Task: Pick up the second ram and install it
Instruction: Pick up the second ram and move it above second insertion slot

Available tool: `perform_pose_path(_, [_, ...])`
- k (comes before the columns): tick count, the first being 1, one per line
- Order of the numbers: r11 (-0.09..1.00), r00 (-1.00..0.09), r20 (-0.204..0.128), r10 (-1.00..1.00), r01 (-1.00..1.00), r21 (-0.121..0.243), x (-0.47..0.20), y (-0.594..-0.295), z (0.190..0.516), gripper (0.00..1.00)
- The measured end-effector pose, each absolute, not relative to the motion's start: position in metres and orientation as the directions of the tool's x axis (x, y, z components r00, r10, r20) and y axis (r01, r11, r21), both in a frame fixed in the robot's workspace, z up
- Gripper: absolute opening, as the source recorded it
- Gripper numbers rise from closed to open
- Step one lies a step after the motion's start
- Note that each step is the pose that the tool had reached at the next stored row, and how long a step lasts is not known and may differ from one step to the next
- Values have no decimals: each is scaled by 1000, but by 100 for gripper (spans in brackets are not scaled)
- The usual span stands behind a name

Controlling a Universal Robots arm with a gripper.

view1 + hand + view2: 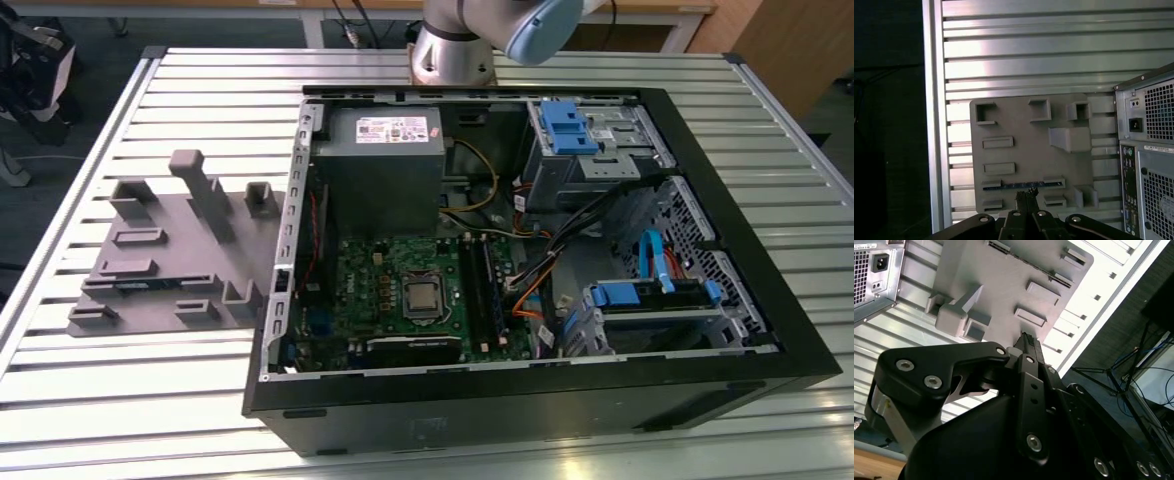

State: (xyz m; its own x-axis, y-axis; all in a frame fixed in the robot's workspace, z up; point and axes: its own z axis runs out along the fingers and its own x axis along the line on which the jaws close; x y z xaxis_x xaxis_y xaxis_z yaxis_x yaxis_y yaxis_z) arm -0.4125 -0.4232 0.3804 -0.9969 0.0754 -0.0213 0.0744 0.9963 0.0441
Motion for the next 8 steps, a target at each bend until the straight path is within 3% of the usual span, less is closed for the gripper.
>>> perform_pose_path(8, [999,-999,-21,23,22,44,-413,-423,380,13])
